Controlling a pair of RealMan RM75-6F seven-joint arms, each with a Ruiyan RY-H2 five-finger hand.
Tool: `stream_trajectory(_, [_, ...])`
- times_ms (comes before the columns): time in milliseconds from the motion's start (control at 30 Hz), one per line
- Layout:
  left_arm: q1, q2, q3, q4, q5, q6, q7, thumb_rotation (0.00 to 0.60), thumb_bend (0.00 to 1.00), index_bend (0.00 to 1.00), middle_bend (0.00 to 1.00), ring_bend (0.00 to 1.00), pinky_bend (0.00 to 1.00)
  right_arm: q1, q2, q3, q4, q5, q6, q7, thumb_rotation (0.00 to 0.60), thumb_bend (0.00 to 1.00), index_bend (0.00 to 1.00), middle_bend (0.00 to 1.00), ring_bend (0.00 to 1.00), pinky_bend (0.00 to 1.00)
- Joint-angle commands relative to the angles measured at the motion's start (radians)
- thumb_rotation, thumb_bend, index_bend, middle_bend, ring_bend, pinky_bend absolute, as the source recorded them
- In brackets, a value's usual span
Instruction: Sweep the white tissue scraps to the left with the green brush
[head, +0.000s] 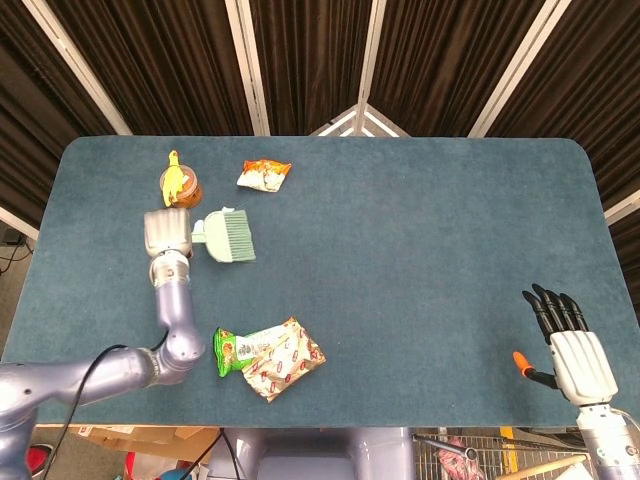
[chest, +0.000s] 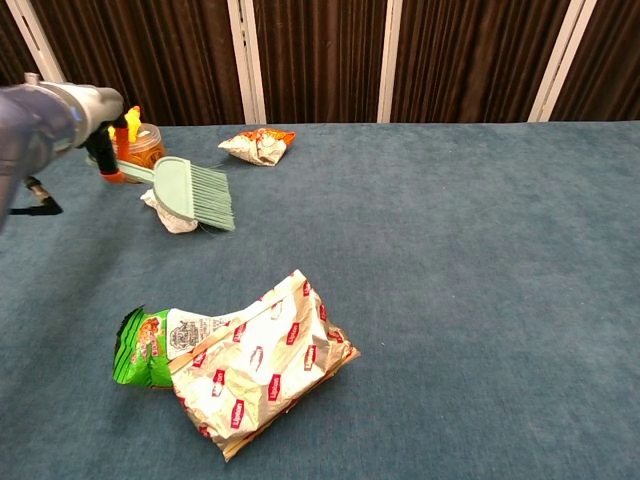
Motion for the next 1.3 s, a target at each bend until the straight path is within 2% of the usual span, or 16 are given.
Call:
stream_trajectory(33, [0.074, 0.109, 0.059, -0.141, -0.008, 0.040, 0.031, 0.600, 0.77, 0.83, 1.00, 1.00, 1.00, 0.000, -0.001, -0.001, 0.001, -0.003, 0.003, -0.002, 0.600, 0.30, 0.00, 0.00, 0.00, 0.00])
stream_trajectory(200, [0.139, 0.197, 0.116, -0.217, -0.038, 0.047, 0.043, 0.600, 0.77, 0.83, 1.00, 1.00, 1.00, -0.002, -0.004, -0.001, 0.002, -0.008, 0.009, -0.010, 0.600, 0.30, 0.00, 0.00, 0.00, 0.00])
stream_trajectory(333, [0.174, 0.266, 0.135, -0.243, -0.029, 0.037, 0.022, 0.600, 0.77, 0.83, 1.00, 1.00, 1.00, 0.000, -0.007, -0.001, 0.000, -0.006, 0.006, -0.019, 0.600, 0.30, 0.00, 0.00, 0.00, 0.00])
stream_trajectory(467, [0.188, 0.342, 0.112, -0.277, -0.004, 0.026, -0.018, 0.600, 0.77, 0.83, 1.00, 1.00, 1.00, 0.001, -0.010, 0.001, -0.001, -0.004, 0.004, -0.028, 0.600, 0.30, 0.00, 0.00, 0.00, 0.00])
stream_trajectory(567, [0.189, 0.394, 0.072, -0.316, 0.031, 0.019, -0.077, 0.600, 0.77, 0.83, 1.00, 1.00, 1.00, 0.003, -0.012, 0.002, -0.001, -0.005, 0.002, -0.031, 0.600, 0.30, 0.00, 0.00, 0.00, 0.00])
stream_trajectory(700, [0.171, 0.415, 0.015, -0.348, 0.055, 0.014, -0.141, 0.600, 0.77, 0.83, 1.00, 1.00, 1.00, 0.005, -0.012, 0.001, -0.001, -0.008, 0.002, -0.032, 0.600, 0.30, 0.00, 0.00, 0.00, 0.00])
stream_trajectory(800, [0.139, 0.401, -0.020, -0.350, 0.050, 0.015, -0.164, 0.600, 0.77, 0.83, 1.00, 1.00, 1.00, 0.006, -0.013, 0.001, 0.000, -0.010, 0.003, -0.029, 0.600, 0.30, 0.00, 0.00, 0.00, 0.00])
stream_trajectory(967, [0.068, 0.337, -0.044, -0.307, 0.030, 0.024, -0.156, 0.600, 0.77, 0.83, 1.00, 1.00, 1.00, 0.009, -0.012, 0.002, 0.001, -0.008, -0.002, -0.020, 0.600, 0.30, 0.00, 0.00, 0.00, 0.00])
stream_trajectory(1133, [-0.015, 0.226, -0.056, -0.202, -0.004, 0.027, -0.144, 0.600, 0.77, 0.83, 1.00, 1.00, 1.00, 0.010, -0.010, 0.001, 0.002, -0.008, -0.003, -0.006, 0.600, 0.30, 0.00, 0.00, 0.00, 0.00])
stream_trajectory(1300, [-0.092, 0.103, -0.072, -0.033, -0.066, 0.019, -0.120, 0.600, 0.77, 0.83, 1.00, 1.00, 1.00, 0.008, -0.006, 0.001, 0.002, -0.005, -0.003, 0.012, 0.600, 0.30, 0.00, 0.00, 0.00, 0.00])
